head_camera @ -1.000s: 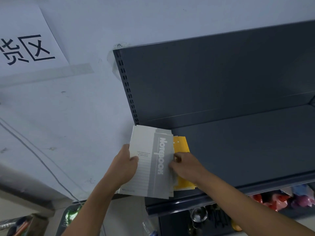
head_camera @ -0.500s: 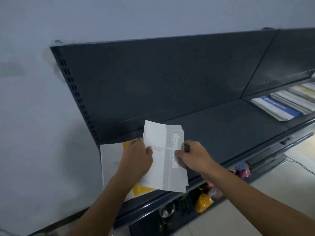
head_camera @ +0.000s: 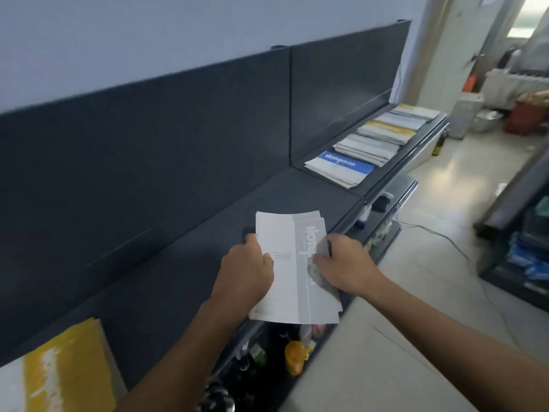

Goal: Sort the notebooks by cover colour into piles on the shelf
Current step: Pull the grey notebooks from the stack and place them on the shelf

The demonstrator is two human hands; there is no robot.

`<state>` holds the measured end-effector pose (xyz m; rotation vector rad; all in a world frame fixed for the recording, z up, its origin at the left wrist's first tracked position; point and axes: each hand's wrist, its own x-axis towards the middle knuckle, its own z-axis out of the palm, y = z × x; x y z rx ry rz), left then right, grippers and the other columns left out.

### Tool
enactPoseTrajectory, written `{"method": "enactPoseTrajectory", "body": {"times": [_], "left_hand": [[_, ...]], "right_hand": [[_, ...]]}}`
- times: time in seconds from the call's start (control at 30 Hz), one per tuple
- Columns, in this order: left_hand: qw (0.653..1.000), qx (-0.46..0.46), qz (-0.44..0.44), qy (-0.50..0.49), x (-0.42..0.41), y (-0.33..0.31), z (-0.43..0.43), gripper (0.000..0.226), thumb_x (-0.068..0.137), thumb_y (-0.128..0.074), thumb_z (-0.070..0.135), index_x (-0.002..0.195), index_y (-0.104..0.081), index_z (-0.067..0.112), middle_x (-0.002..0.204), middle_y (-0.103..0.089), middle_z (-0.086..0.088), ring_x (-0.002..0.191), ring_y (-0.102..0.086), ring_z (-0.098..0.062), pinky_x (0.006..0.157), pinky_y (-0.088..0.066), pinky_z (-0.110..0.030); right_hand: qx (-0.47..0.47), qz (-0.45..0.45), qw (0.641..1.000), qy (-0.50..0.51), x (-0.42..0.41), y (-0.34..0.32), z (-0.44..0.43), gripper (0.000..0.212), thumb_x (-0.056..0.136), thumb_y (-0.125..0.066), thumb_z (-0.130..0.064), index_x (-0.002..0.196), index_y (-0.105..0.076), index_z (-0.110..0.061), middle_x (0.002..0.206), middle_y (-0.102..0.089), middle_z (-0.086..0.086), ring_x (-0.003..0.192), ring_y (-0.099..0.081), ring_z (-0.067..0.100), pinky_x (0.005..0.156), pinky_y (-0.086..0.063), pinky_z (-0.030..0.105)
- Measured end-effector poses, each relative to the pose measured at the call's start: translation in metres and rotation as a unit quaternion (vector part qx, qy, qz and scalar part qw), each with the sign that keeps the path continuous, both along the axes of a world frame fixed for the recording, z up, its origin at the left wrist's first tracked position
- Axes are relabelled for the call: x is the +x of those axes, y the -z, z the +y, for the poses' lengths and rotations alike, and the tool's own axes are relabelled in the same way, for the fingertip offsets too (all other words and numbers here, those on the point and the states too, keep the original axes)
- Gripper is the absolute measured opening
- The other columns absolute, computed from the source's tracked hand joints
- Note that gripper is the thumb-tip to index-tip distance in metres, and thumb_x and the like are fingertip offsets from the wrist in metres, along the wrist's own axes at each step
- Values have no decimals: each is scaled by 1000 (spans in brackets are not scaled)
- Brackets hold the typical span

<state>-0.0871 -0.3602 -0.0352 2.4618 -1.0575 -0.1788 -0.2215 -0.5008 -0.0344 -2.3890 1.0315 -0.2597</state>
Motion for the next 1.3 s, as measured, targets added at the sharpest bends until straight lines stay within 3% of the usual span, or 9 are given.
{"method": "enactPoseTrajectory", "body": {"times": [0.13, 0.23, 0.37, 0.57, 0.73, 0.9, 1.07, 1.3], "left_hand": [[1000, 16, -6, 12, -32, 2, -83, 31, 101, -44, 30, 126, -47, 12, 110, -63, -9, 87, -57, -22, 70, -45, -35], [1000, 18, -5, 24, -54, 4, -135, 29, 100, -46, 31, 124, -47, 15, 111, -61, -6, 87, -55, -20, 69, -44, -34], [999, 28, -2, 40, -77, 3, -185, 19, 99, -47, 31, 112, -46, 18, 103, -56, -4, 82, -49, -18, 68, -41, -34], [997, 19, -8, 71, -90, -2, -259, 16, 98, -50, 35, 106, -42, 23, 92, -49, 5, 73, -48, -8, 54, -37, -24], [995, 23, 1, 94, -89, 3, -319, 20, 98, -49, 35, 111, -46, 21, 95, -52, 4, 76, -49, -9, 59, -38, -26], [994, 12, 2, 111, -84, 10, -386, 20, 98, -50, 35, 112, -47, 21, 90, -48, 8, 68, -43, -4, 51, -29, -18], [991, 0, -2, 134, -71, 13, -462, 20, 100, -47, 32, 110, -50, 16, 100, -62, -4, 81, -53, -17, 68, -41, -31], [985, -31, -5, 172, -55, 12, -563, 21, 101, -47, 31, 112, -53, 14, 105, -67, -6, 80, -54, -18, 67, -41, -32]], "right_hand": [[-9, -11, 1000, 26, -40, 2, -71, 24, 90, -56, -20, 88, -62, 3, 85, -66, 14, 80, -61, 30, 71, -53, 40], [-18, -10, 999, 39, -68, 5, -115, 23, 92, -55, -20, 83, -59, 0, 78, -63, 10, 75, -57, 27, 65, -48, 36], [-14, -2, 998, 58, -97, 0, -160, 28, 90, -56, -18, 83, -60, 9, 84, -69, 21, 74, -62, 31, 55, -42, 33], [6, -24, 995, 101, -117, -9, -224, 29, 86, -58, -18, 92, -64, 9, 82, -69, 20, 77, -64, 31, 64, -52, 39], [29, -13, 990, 134, -125, -6, -272, 29, 88, -58, -20, 91, -63, 8, 84, -68, 15, 79, -63, 31, 64, -48, 36], [37, -8, 987, 159, -122, -4, -333, 29, 88, -58, -22, 100, -65, 4, 91, -70, 12, 84, -65, 28, 71, -52, 36], [35, 10, 982, 186, -111, -3, -404, 29, 88, -59, -29, 108, -64, -9, 101, -70, 5, 90, -64, 26, 78, -53, 37], [46, 9, 977, 207, -100, -5, -499, 32, 90, -61, -33, 118, -61, -16, 112, -67, 1, 98, -64, 23, 87, -55, 43]]}}
